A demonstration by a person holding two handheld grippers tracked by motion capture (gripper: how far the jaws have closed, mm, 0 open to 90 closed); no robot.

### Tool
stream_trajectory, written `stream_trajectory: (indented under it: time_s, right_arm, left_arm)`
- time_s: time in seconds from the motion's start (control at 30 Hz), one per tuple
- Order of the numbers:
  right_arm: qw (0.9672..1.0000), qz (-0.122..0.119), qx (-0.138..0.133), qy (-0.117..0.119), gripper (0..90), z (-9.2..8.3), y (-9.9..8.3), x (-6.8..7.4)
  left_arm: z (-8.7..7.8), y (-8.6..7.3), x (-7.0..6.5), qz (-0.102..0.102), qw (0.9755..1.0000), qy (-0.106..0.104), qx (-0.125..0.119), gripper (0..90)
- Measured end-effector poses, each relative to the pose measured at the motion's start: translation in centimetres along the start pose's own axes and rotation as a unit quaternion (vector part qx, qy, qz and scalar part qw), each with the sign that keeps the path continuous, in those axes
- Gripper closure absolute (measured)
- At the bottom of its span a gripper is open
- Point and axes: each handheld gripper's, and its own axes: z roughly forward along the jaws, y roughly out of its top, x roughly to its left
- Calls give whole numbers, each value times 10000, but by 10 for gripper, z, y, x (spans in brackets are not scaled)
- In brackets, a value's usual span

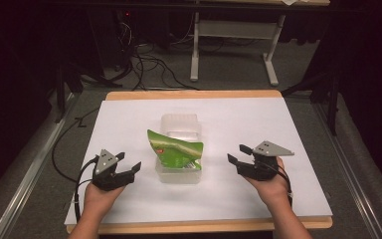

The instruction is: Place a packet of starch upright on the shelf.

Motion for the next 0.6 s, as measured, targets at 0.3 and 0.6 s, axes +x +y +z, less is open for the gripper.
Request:
stream_trajectory:
  time_s: [0.3,0.6]
  right_arm:
    - [9983,252,-23,-531,337,-37,-20,-29]
    - [9944,537,-135,-897,278,-56,-38,-45]
  left_arm:
    - [1,0,0,7,10000,13,23,299]
    - [0,1,1,-27,10000,47,-31,300]
